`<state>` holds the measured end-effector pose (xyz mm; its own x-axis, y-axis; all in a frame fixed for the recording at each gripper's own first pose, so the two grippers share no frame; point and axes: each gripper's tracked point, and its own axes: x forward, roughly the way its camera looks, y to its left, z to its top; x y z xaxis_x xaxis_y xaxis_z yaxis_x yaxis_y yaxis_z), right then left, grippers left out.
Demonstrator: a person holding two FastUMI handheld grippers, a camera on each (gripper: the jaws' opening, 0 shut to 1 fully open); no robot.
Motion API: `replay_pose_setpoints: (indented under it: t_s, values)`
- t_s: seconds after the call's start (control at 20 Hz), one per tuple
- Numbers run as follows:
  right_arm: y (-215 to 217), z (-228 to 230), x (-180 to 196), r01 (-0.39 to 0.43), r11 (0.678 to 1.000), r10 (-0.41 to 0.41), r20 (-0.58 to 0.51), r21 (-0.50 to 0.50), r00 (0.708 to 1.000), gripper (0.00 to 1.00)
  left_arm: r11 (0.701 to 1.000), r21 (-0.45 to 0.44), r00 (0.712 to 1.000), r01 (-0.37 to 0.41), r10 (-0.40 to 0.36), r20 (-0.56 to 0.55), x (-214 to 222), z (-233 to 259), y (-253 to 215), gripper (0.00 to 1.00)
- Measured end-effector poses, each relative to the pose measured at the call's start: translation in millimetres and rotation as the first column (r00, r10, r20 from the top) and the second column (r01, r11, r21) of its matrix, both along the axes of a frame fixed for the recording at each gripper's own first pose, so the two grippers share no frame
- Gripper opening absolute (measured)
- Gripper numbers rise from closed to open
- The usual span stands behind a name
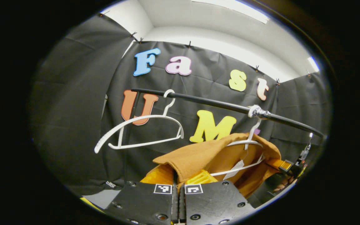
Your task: Grasp the clothes on the hanger with both hands and then place them into the laundry hamper below.
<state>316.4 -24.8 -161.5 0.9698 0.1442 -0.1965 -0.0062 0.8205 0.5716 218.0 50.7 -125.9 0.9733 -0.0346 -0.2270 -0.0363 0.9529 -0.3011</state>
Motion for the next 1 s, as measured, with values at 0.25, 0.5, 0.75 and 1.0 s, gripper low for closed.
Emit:
replay_pose_setpoints:
  t_s: [0.25, 0.5, 0.75, 1.0]
  values:
    - [-5.0, 19.5, 15.0, -0.034, 0.999, 0.033, 0.04, 0.028, 0.999, 0.07, 1.0, -0.002, 1.0, 0.017, -0.017, 0.008, 11.5, 9.3, 10.6, 0.05]
    - [-7.7, 32.2, 32.1, -0.101, 0.995, 0.102, 0.062, -0.013, 0.993, 0.07, 0.997, 0.055, 0.998, 0.057, -0.059, 0.023, 17.3, 19.7, 8.1, 0.05]
    - [-10.1, 41.2, 42.5, -0.179, 0.981, 0.185, 0.078, -0.073, 0.98, 0.06, 0.981, 0.15, 0.992, 0.122, -0.125, 0.011, 29.3, 25.1, 14.3, 0.05]
    - [-14.9, 47.3, 53.5, -0.241, 0.953, 0.258, 0.072, -0.185, 0.964, 0.06, 0.972, 0.151, 0.983, 0.183, -0.185, 0.003, 42.5, 23.6, 16.9, 0.05]
